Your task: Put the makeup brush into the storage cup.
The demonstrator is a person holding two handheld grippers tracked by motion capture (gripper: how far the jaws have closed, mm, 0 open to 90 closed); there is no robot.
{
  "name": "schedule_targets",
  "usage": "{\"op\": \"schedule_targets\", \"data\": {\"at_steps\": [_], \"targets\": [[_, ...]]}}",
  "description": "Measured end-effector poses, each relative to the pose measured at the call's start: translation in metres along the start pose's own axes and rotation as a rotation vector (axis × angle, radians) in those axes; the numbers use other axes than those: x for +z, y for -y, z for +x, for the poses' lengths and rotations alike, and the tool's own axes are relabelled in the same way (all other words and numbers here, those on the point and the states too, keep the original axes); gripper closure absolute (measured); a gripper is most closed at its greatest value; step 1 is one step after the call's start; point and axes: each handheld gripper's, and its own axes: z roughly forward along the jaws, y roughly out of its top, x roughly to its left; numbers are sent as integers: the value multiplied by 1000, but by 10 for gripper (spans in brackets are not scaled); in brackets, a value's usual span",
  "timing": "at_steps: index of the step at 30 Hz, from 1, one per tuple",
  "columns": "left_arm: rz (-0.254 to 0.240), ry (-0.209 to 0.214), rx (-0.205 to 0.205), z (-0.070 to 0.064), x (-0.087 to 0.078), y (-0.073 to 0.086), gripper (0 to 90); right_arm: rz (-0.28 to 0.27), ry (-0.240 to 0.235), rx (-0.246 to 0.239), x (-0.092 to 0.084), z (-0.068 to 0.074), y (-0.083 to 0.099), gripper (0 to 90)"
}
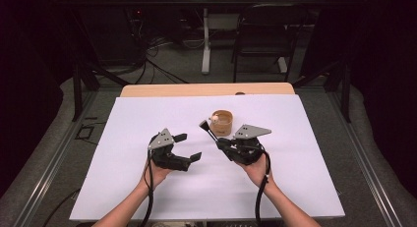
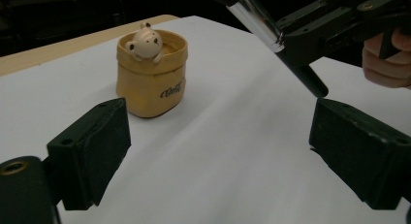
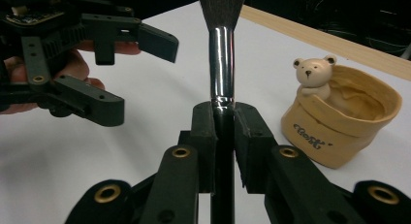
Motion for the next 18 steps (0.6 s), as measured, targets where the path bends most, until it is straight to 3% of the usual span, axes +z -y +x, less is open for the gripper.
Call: {"op": "schedule_targets", "data": {"at_steps": [9,18], "targets": [[-22,24,-30,-6,10,-3,173,22,-14,-25,9,7,3,794],[-62,80,-97,-2,5,-3,387,34,-25,-51,15,15,5,794]]}}
